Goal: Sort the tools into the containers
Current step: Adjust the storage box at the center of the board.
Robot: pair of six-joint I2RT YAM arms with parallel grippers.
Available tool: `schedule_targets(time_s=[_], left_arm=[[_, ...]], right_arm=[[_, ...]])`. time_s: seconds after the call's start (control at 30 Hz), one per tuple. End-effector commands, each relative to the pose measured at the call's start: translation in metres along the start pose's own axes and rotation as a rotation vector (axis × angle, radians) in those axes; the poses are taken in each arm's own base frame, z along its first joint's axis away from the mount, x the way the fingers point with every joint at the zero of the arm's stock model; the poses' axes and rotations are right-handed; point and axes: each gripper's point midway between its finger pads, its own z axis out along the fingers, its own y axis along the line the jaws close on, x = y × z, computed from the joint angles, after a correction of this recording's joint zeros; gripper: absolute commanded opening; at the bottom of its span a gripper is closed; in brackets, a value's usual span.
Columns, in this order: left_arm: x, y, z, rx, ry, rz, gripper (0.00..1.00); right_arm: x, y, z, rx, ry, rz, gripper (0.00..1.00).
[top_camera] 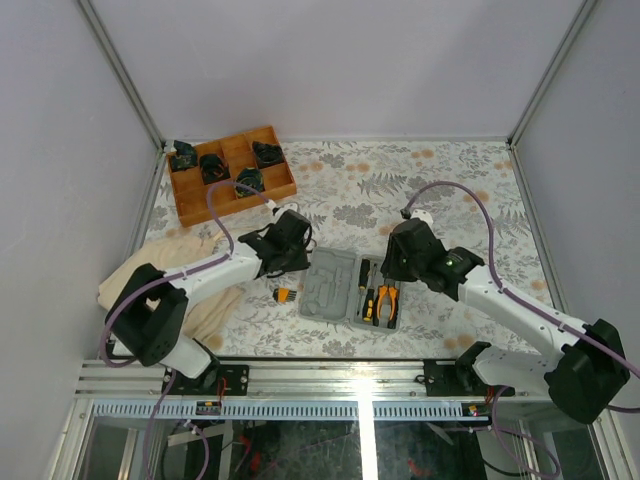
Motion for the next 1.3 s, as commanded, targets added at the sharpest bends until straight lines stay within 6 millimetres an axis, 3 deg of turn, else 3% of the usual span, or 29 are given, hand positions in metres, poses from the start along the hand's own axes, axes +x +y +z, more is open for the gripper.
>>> schedule_targets(time_s=[0.0, 0.2, 0.33, 0.53, 0.63, 0.77, 0.97, 1.13, 1.27], left_arm=[[-0.021, 0.012, -0.002, -0.059, -0.019, 0.033, 0.25], [-0.038, -0.005, -0.027, -0.021, -0.078, 0.083, 0.39], [-0.035, -0.045, -0.058, 0.052, -0.143, 0.145, 0.43], [0.012, -0.129, -0.071, 0.250, -0.121, 0.229, 0.43], [0.033, -0.155, -0.066, 0.300, -0.092, 0.251, 0.43], [0.050, -0.163, -0.055, 0.299, -0.053, 0.259, 0.40], [0.069, -0.158, -0.050, 0.289, -0.021, 0.288, 0.39], [0.077, -0.151, -0.047, 0.276, -0.007, 0.279, 0.38], [0.081, -0.151, -0.044, 0.273, 0.004, 0.277, 0.38]], right_arm=[[0.001, -0.003, 0.001, -0.028, 0.017, -0.015, 0.38], [-0.001, -0.008, 0.010, -0.042, 0.008, 0.014, 0.39], [-0.003, -0.013, 0.020, -0.051, 0.012, 0.034, 0.39], [-0.008, -0.031, 0.035, -0.022, 0.022, 0.090, 0.39], [-0.008, -0.047, 0.048, 0.009, 0.053, 0.106, 0.39], [-0.011, -0.058, 0.062, 0.021, 0.061, 0.103, 0.40], [-0.018, -0.077, 0.078, 0.120, 0.097, 0.031, 0.42], [-0.010, -0.093, 0.080, 0.202, 0.119, 0.022, 0.42], [0.005, -0.094, 0.089, 0.184, 0.156, 0.034, 0.40]])
